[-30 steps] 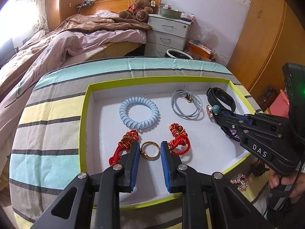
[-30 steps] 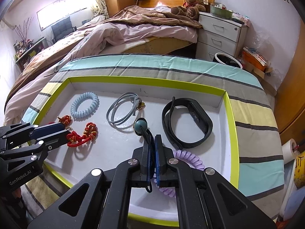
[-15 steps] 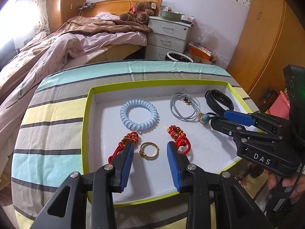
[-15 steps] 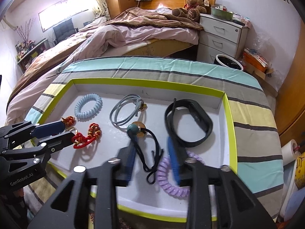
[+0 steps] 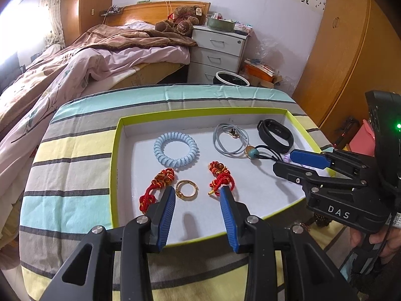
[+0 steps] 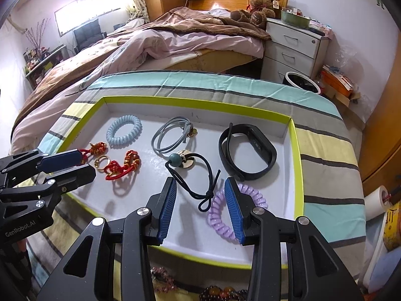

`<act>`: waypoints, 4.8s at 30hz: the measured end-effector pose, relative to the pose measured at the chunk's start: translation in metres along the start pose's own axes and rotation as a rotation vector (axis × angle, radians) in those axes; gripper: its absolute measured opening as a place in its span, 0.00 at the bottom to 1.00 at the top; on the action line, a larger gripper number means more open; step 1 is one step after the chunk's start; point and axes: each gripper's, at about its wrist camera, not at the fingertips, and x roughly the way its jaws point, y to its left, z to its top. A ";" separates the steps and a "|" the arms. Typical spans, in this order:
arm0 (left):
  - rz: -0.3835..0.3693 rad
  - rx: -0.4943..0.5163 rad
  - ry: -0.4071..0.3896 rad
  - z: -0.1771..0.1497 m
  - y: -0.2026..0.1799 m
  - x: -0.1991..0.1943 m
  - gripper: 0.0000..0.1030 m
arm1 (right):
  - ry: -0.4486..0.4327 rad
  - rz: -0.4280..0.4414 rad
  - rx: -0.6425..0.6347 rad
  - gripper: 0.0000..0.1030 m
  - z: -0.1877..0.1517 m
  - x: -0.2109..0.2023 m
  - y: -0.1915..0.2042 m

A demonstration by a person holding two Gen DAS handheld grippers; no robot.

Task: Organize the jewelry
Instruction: 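Carry the gold ring and black hair tie into the box and open both tools, then withdraw both tools from the box toward the remaining jewelry, then grasp the dark brown beaded bracelet with the right tool, then grasp the pink rhinestone hair clip with the left tool while the right tool holds the beads, then carry the pink clip and beaded bracelet into the box and open both tools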

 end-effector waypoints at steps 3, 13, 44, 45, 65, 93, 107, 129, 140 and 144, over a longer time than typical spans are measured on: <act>-0.008 0.000 -0.011 -0.003 -0.003 -0.009 0.36 | -0.014 0.008 0.007 0.40 -0.003 -0.008 -0.001; -0.043 0.006 -0.051 -0.013 -0.016 -0.033 0.36 | -0.097 0.056 0.065 0.40 -0.023 -0.048 -0.013; -0.043 -0.028 -0.026 -0.051 -0.021 -0.048 0.36 | -0.011 0.061 -0.032 0.51 -0.085 -0.038 -0.022; -0.044 -0.028 -0.026 -0.051 -0.021 -0.048 0.36 | -0.008 0.062 -0.031 0.51 -0.085 -0.038 -0.022; -0.172 0.082 0.043 -0.041 -0.063 -0.012 0.36 | -0.037 0.031 0.001 0.23 -0.094 -0.053 -0.032; -0.242 0.215 0.134 -0.062 -0.120 0.006 0.45 | -0.115 0.050 0.118 0.23 -0.118 -0.094 -0.050; -0.163 0.209 0.117 -0.049 -0.129 0.020 0.45 | -0.127 0.040 0.119 0.23 -0.118 -0.095 -0.050; -0.113 0.198 0.076 -0.054 -0.118 0.004 0.13 | -0.139 0.027 0.131 0.23 -0.121 -0.101 -0.048; -0.106 0.166 0.060 -0.062 -0.107 -0.010 0.09 | -0.152 0.027 0.133 0.23 -0.124 -0.108 -0.038; -0.103 0.156 0.047 -0.063 -0.102 -0.016 0.09 | -0.159 0.029 0.134 0.23 -0.125 -0.112 -0.035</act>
